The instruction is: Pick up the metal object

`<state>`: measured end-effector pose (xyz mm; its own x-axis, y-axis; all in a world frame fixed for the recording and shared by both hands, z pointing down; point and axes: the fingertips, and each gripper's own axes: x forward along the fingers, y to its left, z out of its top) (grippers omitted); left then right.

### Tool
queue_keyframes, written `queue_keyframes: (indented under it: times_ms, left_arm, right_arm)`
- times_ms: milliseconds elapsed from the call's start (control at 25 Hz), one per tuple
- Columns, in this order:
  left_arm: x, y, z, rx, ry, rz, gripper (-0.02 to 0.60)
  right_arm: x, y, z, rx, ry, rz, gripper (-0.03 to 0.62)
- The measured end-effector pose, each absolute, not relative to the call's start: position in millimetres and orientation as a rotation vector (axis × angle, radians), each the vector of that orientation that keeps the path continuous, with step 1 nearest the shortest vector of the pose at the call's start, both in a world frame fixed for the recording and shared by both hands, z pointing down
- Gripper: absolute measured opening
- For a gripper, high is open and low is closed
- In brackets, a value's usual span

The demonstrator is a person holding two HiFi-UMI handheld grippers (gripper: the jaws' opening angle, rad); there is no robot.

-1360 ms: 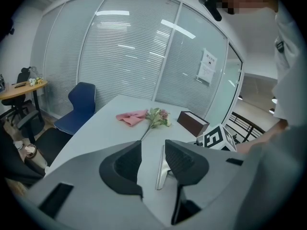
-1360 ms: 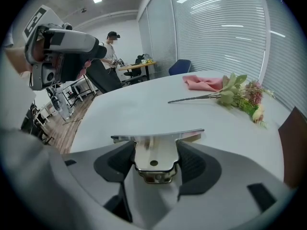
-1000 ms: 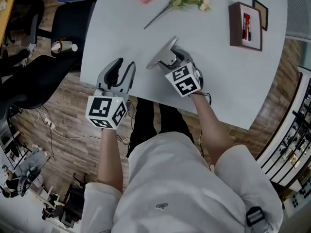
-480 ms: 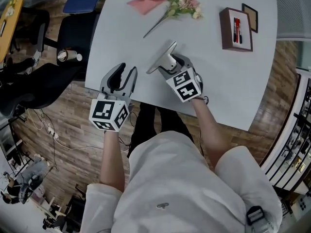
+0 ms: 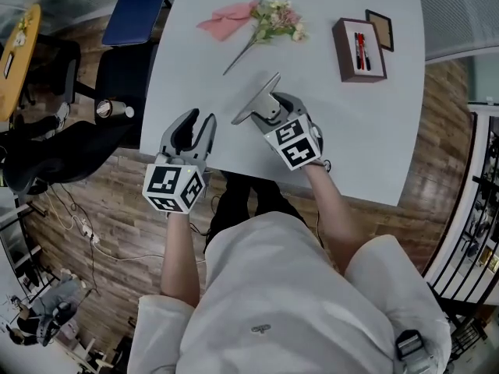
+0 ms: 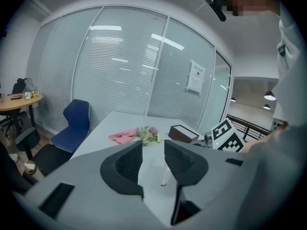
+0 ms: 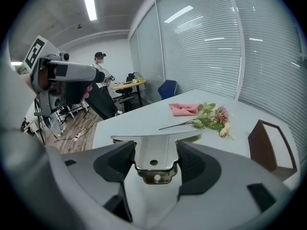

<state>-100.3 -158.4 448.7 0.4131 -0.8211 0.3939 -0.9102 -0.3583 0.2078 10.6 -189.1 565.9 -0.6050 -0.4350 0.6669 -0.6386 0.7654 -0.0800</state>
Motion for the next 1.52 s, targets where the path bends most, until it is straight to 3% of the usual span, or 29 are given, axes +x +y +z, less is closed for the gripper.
queue_keyframes:
  times_ms: [1520]
  left_arm:
    - [-73.9,-202.7,344.7,2.544,-1.508,0.112,0.097]
  right_arm:
    - [69.1,-214.9,390.6,1.163,-2.452,0.116,0.285]
